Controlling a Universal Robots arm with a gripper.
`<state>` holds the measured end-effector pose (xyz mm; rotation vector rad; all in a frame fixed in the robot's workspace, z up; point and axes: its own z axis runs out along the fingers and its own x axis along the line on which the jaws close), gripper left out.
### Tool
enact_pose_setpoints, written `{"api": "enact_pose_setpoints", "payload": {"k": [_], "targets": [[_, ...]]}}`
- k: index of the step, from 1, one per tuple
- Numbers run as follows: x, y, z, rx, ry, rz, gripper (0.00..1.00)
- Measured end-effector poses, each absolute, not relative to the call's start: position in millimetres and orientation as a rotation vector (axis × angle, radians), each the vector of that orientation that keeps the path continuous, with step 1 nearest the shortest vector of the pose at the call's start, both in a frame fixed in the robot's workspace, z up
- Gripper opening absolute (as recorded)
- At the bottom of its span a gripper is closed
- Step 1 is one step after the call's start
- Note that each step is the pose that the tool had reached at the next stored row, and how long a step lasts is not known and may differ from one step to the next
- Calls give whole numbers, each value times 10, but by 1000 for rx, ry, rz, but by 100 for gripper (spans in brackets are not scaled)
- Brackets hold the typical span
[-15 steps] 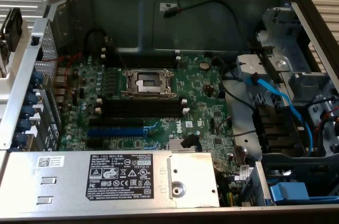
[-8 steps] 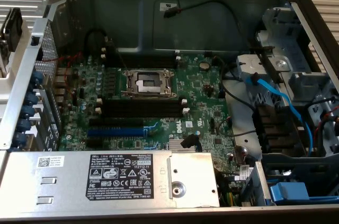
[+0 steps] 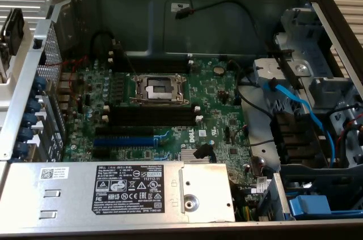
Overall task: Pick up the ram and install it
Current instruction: 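Pick up the ram and move it above insertion slot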
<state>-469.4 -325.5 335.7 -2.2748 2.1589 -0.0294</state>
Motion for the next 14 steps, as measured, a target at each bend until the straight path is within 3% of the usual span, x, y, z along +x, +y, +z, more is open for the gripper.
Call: {"api": "enact_pose_setpoints", "payload": {"k": [14], "targets": [[-4714,-3326,3107,-2258,2171,-24,10]]}}
